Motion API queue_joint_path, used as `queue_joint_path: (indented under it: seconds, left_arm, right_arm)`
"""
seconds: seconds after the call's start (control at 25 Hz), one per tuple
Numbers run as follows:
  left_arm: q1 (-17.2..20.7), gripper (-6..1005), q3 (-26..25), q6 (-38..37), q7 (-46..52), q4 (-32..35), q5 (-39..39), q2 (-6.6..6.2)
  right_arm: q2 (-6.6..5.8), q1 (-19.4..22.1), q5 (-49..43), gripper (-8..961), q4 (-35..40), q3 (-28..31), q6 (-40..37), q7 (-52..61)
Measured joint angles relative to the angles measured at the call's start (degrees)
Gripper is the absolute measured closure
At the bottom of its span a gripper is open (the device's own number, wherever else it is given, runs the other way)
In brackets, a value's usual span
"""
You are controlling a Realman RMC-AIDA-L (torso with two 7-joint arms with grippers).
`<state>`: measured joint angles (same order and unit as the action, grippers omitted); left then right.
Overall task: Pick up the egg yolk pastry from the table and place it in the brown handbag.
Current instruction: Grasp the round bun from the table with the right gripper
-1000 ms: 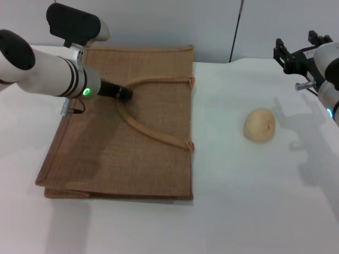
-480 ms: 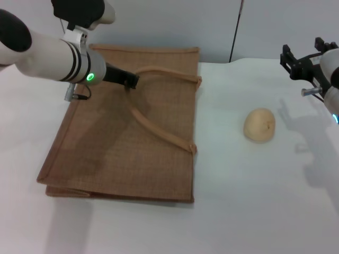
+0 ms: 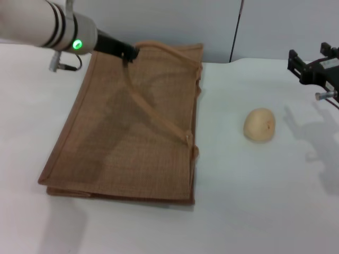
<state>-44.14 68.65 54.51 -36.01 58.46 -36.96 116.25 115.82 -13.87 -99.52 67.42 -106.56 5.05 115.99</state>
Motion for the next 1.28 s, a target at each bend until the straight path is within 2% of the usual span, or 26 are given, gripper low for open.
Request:
queue_joint_path:
  seconds: [0.32, 0.52, 0.92, 1.28]
  left_arm:
    - [2.91, 877, -0.32, 11.76, 4.5, 19.97, 4.3, 0.0]
    - [2.58, 877, -1.07, 17.1, 5.44, 27.57, 6.16, -0.1]
    - [1.04, 877, -1.78, 22.51, 6.13, 35.02, 7.74, -0.18]
    - [-0.32, 876, -2.13, 25.08, 6.26, 38.21, 8.15, -0.05]
  right_arm:
    - [-0.02, 1.52, -1.29, 218, 1.11, 1.51, -7.55, -0.22]
    - [-0.04, 3.46, -3.97, 216, 4.46, 3.44, -13.52, -0.75]
    - [0.04, 4.49, -11.81, 208, 6.48, 6.13, -25.94, 0.18]
    - [0.01, 2.79, -22.61, 163, 5.38, 6.18, -30.15, 8.7]
